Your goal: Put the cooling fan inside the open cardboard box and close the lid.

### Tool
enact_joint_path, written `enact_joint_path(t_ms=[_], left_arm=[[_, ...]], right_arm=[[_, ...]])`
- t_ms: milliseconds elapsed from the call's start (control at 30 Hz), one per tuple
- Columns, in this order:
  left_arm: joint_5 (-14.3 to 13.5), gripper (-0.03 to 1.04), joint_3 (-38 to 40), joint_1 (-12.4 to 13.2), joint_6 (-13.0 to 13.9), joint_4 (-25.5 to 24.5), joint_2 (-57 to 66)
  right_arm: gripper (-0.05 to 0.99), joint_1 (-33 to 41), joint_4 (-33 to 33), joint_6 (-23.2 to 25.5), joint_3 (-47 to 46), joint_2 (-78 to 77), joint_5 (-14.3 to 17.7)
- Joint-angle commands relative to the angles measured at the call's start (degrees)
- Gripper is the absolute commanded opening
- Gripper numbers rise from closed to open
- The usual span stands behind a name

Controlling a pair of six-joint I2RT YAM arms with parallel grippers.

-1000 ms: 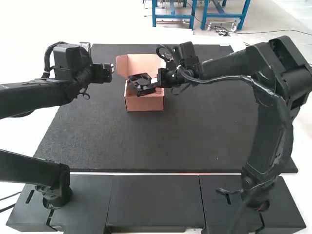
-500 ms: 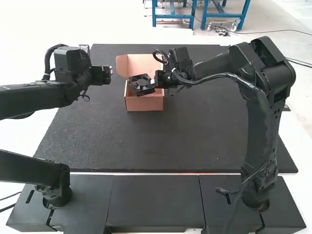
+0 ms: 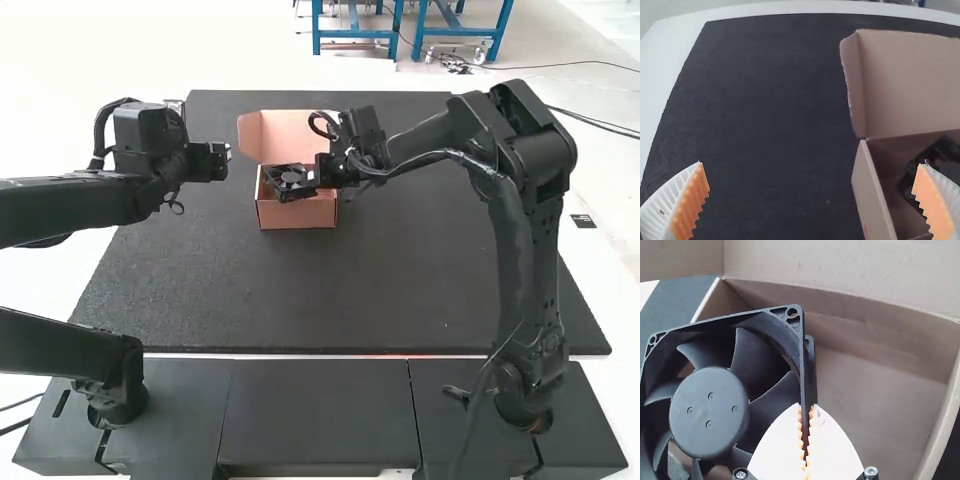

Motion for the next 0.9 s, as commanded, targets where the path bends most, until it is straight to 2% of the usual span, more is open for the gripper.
enact_joint_path(t_ms=[0, 400, 867], left_arm=[[0.5, 0.96, -0.2, 0.2, -0.6, 0.2, -2.0], [1.4, 0.96, -1.5, 0.3, -0.6, 0.5, -2.3], [2.4, 0.96, -2.5, 0.1, -0.6, 0.7, -2.3]], right_arm=[[-0.02, 0.6, 1.2, -0.9, 2.3, 0.7, 0.4], [-0.02, -0.6, 1.2, -0.9, 6.4, 4.0, 0.5], [-0.02, -3.8, 0.7, -2.2, 7.9, 5.5, 2.0]])
